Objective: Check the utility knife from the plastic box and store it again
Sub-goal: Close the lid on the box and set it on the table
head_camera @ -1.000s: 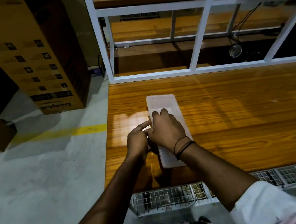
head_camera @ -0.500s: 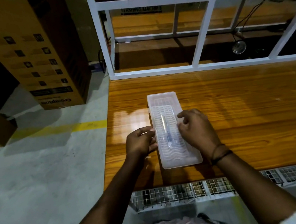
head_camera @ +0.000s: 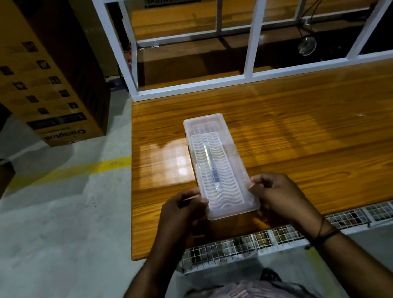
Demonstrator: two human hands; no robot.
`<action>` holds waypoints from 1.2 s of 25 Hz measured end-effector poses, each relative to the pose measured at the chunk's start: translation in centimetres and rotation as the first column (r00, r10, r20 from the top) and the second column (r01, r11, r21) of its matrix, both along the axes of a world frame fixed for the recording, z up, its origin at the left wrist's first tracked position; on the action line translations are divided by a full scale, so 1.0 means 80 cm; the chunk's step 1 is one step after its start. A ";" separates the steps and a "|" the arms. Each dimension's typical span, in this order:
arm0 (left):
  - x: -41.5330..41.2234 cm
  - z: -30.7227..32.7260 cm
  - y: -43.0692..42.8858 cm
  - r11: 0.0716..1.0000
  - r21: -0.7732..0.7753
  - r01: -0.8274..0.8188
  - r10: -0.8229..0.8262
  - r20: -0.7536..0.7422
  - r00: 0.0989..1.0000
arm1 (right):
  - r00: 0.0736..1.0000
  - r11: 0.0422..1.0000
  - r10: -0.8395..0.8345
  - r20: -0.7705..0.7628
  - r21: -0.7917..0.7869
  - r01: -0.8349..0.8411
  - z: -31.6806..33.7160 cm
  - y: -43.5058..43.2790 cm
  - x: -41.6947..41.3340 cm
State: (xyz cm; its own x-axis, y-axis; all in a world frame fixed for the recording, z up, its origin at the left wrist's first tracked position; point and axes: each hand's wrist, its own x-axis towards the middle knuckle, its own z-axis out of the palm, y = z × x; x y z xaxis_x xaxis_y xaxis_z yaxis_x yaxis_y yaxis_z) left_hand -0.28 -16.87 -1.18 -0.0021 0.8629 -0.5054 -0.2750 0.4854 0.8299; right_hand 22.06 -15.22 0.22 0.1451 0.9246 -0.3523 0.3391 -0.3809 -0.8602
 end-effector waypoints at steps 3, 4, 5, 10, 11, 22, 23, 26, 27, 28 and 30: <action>-0.003 -0.003 -0.014 0.999 -0.032 -0.002 0.002 0.012 1.000 | 0.992 0.998 -0.001 -0.129 -0.057 -0.006 0.003 -0.023 0.004; -0.004 -0.005 -0.017 0.999 -0.033 -0.004 0.004 0.011 1.000 | 0.990 0.998 -0.007 -0.139 -0.057 -0.001 0.001 -0.026 0.005; -0.004 -0.007 -0.018 1.000 -0.025 -0.003 0.003 0.004 1.000 | 0.990 0.998 -0.016 -0.140 -0.056 0.008 -0.001 -0.027 0.005; -0.001 -0.010 -0.022 1.000 0.005 -0.004 0.004 -0.032 0.999 | 0.990 0.999 -0.037 -0.138 -0.041 0.032 -0.002 -0.027 0.005; 0.000 -0.011 -0.022 1.000 0.003 -0.005 0.005 -0.039 0.999 | 0.988 0.999 -0.039 -0.151 -0.043 0.033 -0.002 -0.027 0.005; -0.004 -0.001 0.022 0.994 -0.069 0.083 -0.091 -0.130 0.987 | 0.981 0.988 0.020 -0.194 -0.149 -0.049 -0.003 0.000 0.010; -0.004 0.000 0.030 0.994 -0.073 0.087 -0.095 -0.116 0.989 | 0.981 0.993 0.003 -0.194 -0.116 -0.026 -0.002 0.009 0.008; -0.001 -0.001 0.062 0.997 -0.041 0.058 -0.064 -0.156 0.986 | 0.972 0.998 -0.051 -0.232 -0.042 0.042 -0.001 0.047 0.000; 0.001 -0.001 0.073 0.999 -0.033 0.029 -0.035 -0.172 0.984 | 0.973 0.998 -0.049 -0.227 -0.036 0.042 0.000 0.062 -0.003; 0.004 0.002 0.083 1.000 -0.019 0.003 -0.007 -0.185 0.983 | 0.974 0.999 -0.046 -0.220 -0.036 0.040 0.001 0.075 -0.006; 0.011 0.011 0.099 0.999 0.032 -0.032 0.038 -0.205 0.978 | 0.967 0.997 -0.069 -0.244 -0.045 0.060 0.005 0.098 -0.013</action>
